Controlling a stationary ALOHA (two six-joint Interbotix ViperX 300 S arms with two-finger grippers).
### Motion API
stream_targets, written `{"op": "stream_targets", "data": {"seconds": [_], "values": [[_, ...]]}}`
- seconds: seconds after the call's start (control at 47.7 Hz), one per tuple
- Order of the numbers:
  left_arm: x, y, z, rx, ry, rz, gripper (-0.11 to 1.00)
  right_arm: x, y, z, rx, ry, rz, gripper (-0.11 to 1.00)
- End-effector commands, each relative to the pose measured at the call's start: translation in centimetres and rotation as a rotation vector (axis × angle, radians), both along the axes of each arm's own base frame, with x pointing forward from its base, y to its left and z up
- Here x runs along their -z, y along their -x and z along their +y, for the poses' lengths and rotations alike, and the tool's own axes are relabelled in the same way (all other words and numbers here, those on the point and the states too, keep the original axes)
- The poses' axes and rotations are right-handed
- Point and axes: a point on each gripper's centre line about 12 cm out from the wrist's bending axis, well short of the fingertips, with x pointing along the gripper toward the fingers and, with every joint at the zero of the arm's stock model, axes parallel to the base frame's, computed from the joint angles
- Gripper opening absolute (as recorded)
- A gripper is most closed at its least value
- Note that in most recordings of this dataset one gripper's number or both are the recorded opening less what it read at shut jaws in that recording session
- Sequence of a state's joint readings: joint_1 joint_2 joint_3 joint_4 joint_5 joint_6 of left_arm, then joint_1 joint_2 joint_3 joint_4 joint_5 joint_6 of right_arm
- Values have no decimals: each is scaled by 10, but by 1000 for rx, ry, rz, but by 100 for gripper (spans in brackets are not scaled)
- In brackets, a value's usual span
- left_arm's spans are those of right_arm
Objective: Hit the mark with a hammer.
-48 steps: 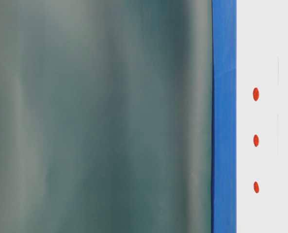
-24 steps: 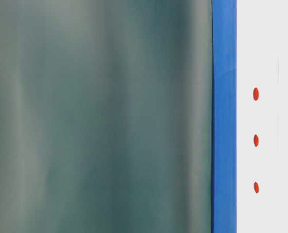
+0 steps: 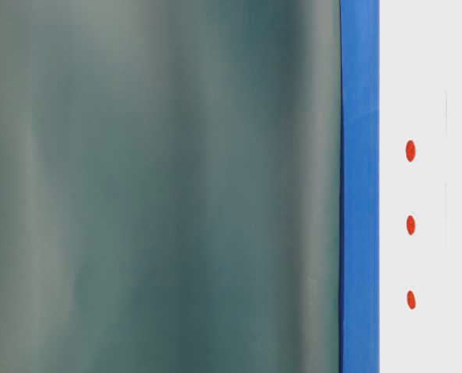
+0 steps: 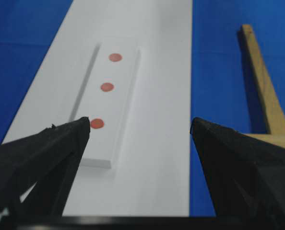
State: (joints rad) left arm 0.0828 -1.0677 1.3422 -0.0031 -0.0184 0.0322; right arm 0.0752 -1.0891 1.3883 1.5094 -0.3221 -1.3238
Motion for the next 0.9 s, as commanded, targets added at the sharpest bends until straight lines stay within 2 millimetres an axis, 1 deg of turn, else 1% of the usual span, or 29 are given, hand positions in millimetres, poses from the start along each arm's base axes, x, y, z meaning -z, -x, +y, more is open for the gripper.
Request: {"op": "stream_targets", "data": {"seconds": [0.0, 0.126, 0.251, 0.88], "values": [[-2, 0, -3, 21, -7, -16, 84, -4, -2, -1, 3, 4, -6, 67], [6, 5, -5, 28, -8, -7, 84, -4, -2, -1, 5, 5, -8, 67], [9, 7, -5, 29, -12, -7, 84, -4, -2, -1, 5, 5, -8, 67], [9, 11, -5, 33, -30, -24, 84, -5, -2, 0, 2, 9, -9, 67]]}}
